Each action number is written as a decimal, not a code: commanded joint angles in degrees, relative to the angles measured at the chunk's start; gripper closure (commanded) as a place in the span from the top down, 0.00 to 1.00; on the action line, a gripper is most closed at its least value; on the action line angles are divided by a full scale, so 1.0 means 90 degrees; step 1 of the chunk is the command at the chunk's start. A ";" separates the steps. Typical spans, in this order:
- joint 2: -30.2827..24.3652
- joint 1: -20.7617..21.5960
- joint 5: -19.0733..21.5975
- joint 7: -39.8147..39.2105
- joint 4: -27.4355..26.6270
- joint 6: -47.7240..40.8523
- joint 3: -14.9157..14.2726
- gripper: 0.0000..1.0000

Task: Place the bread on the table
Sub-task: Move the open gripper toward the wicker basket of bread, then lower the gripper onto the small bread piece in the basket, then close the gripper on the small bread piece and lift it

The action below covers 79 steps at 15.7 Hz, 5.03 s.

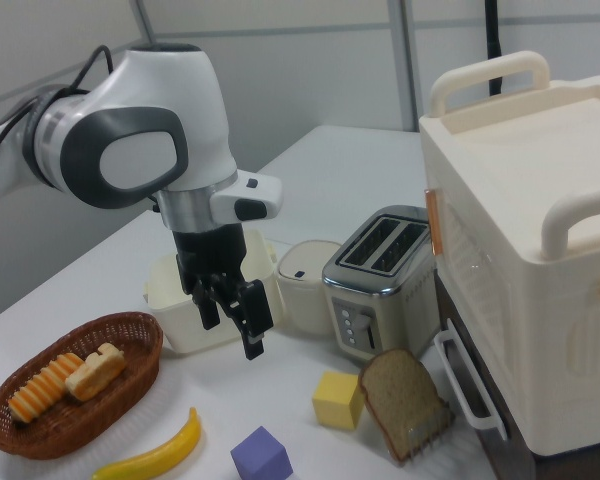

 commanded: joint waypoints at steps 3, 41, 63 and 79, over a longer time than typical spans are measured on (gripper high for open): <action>-0.0460 0.0065 0.0039 0.1350 -0.1336 0.1766 0.0814 1.00; 0.1375 0.2643 -0.1034 0.5562 -0.2002 0.4054 0.2369 1.00; 0.1942 0.2779 -0.2031 0.6520 -0.2022 0.4571 0.2760 0.99; 0.1815 0.2448 -0.2461 0.6238 -0.1661 0.4055 0.2584 0.00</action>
